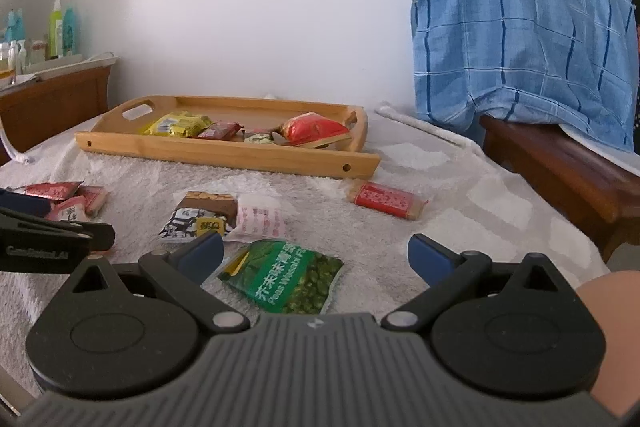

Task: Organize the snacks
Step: 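Move both tools back toward the snacks left on the towel, then grasp the green wasabi-pea bag with the right tool while the left tool grasps the pink-and-white packet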

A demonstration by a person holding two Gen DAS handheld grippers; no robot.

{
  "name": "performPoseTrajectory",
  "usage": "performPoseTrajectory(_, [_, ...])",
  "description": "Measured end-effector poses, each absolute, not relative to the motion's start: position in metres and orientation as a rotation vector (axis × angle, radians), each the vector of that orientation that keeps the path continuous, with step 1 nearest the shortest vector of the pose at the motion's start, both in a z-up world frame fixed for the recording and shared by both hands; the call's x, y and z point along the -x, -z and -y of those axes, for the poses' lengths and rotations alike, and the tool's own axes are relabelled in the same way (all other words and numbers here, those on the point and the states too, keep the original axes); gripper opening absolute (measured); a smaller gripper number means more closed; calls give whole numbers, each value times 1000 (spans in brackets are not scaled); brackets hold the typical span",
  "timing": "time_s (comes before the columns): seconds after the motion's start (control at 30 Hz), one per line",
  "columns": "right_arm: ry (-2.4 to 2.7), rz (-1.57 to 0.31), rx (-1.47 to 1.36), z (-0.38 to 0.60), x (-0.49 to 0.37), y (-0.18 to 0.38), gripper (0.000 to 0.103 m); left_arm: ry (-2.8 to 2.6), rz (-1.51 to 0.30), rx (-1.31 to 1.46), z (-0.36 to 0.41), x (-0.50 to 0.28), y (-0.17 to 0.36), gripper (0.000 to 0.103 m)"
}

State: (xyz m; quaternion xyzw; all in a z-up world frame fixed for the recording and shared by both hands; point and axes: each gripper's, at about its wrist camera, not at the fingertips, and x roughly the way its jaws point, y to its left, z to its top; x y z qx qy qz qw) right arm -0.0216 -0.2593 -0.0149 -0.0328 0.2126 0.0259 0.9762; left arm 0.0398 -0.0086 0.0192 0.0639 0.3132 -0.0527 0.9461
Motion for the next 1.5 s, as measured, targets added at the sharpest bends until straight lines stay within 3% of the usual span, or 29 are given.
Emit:
performPoseTrajectory(0.33, [-94, -467, -31, 265, 16, 17, 102, 135, -641, -86, 6, -29, -30, 49])
performPoseTrajectory(0.7, [-130, -477, 21, 252, 16, 21, 88, 147, -688, -124, 15, -41, -21, 57])
performPoseTrajectory(0.87, [-122, -486, 46, 248, 15, 24, 87, 139, -700, -82, 14, -45, -18, 58])
performPoseTrajectory(0.93, [-119, -510, 50, 247, 12, 27, 83, 141, -700, -70, 13, -44, -18, 55])
performPoseTrajectory(1.0, [-117, -515, 45, 247, 11, 28, 71, 144, -700, -76, 14, -43, -20, 49])
performPoseTrajectory(1.2, [-119, -479, 12, 252, 17, 24, 60, 147, -695, -82, 15, -41, -29, 43])
performPoseTrajectory(1.5, [-108, -424, -42, 261, 22, 16, 59, 134, -679, -65, 12, -38, -34, 38])
